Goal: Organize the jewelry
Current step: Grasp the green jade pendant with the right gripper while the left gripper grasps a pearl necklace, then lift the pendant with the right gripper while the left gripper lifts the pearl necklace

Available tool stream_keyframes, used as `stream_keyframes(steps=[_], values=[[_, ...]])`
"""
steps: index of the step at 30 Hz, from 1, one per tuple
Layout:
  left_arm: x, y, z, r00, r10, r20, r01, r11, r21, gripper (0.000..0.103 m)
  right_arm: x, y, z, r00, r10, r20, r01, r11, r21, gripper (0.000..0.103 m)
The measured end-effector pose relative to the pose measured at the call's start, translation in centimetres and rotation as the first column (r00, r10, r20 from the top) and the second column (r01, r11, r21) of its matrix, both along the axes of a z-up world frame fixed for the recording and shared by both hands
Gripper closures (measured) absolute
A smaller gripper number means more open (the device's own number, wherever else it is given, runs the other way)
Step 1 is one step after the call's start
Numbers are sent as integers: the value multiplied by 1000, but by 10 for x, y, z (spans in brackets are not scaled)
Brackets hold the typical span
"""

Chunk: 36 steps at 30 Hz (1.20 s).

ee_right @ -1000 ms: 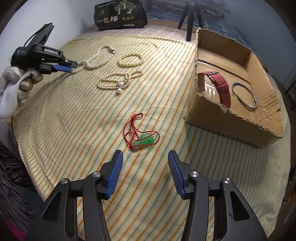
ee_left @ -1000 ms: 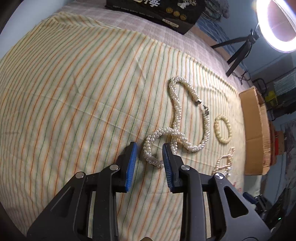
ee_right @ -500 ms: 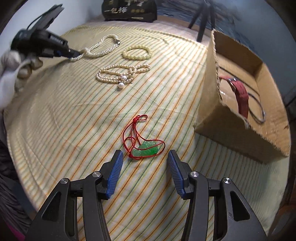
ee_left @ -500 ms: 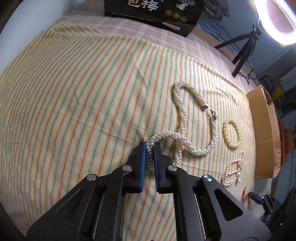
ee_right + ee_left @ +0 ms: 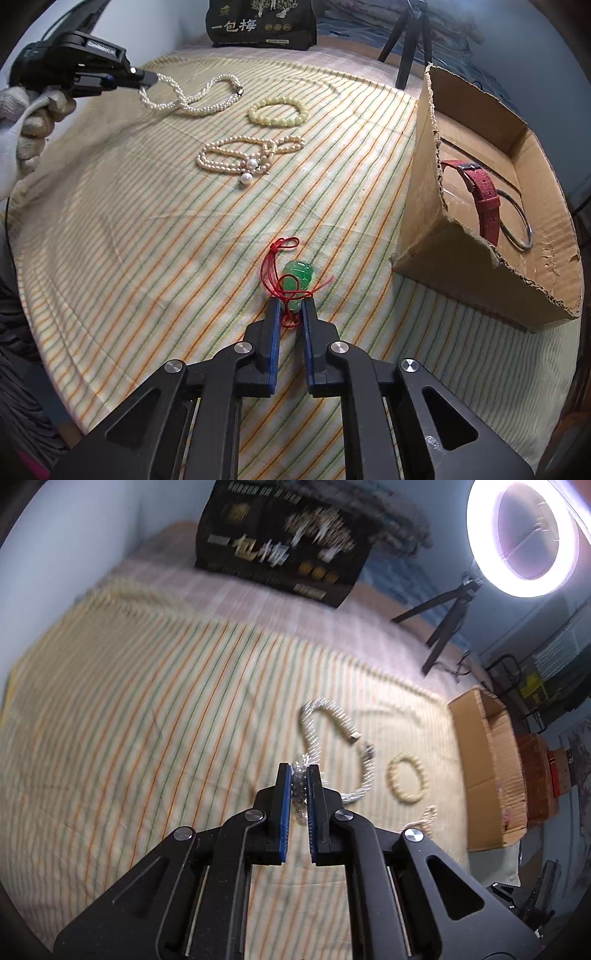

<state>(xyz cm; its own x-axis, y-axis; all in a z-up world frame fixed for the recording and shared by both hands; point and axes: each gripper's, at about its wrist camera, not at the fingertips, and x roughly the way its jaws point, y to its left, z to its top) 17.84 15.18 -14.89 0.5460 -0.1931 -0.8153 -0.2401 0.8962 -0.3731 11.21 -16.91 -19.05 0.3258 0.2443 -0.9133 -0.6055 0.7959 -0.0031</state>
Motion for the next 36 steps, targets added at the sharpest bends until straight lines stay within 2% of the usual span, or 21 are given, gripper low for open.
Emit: stream_keyframes(steps=[6, 14, 16, 20, 27, 31, 32, 33, 35, 36], values=[[-2, 1, 22, 998, 3, 59, -2, 1000, -9, 97, -1, -4, 7, 1000, -2, -1, 2, 999, 40, 94], [-6, 2, 30, 996, 10, 83, -10, 1000, 6, 97, -4, -4, 23, 1000, -3, 29, 0, 997, 75, 95], [-6, 2, 31, 996, 9, 88, -10, 1000, 14, 97, -6, -3, 27, 999, 5, 41, -8, 997, 78, 101], [-5, 0, 30, 996, 6, 84, -8, 1000, 25, 97, -7, -1, 30, 998, 15, 57, -20, 997, 76, 101], [-5, -1, 29, 997, 5, 79, -7, 999, 31, 97, -4, -4, 27, 999, 4, 34, -7, 995, 99, 102], [-5, -1, 29, 997, 4, 78, -7, 999, 31, 97, -1, -2, 21, 1000, 2, -16, 1, 990, 139, 102], [-5, -1, 29, 997, 4, 78, -6, 999, 32, 97, 2, 0, 17, 999, -13, -31, 17, 993, 116, 95], [-5, -1, 28, 997, 2, 78, -5, 999, 32, 97, 3, 2, 14, 999, -21, -40, 25, 994, 102, 77], [-4, -2, 28, 997, 2, 76, -5, 999, 34, 97, 4, 7, 7, 998, -38, -45, 41, 996, 73, 56], [-4, -1, 27, 997, 3, 75, -6, 999, 34, 97, 4, 8, 6, 999, -36, -39, 38, 997, 65, 56]])
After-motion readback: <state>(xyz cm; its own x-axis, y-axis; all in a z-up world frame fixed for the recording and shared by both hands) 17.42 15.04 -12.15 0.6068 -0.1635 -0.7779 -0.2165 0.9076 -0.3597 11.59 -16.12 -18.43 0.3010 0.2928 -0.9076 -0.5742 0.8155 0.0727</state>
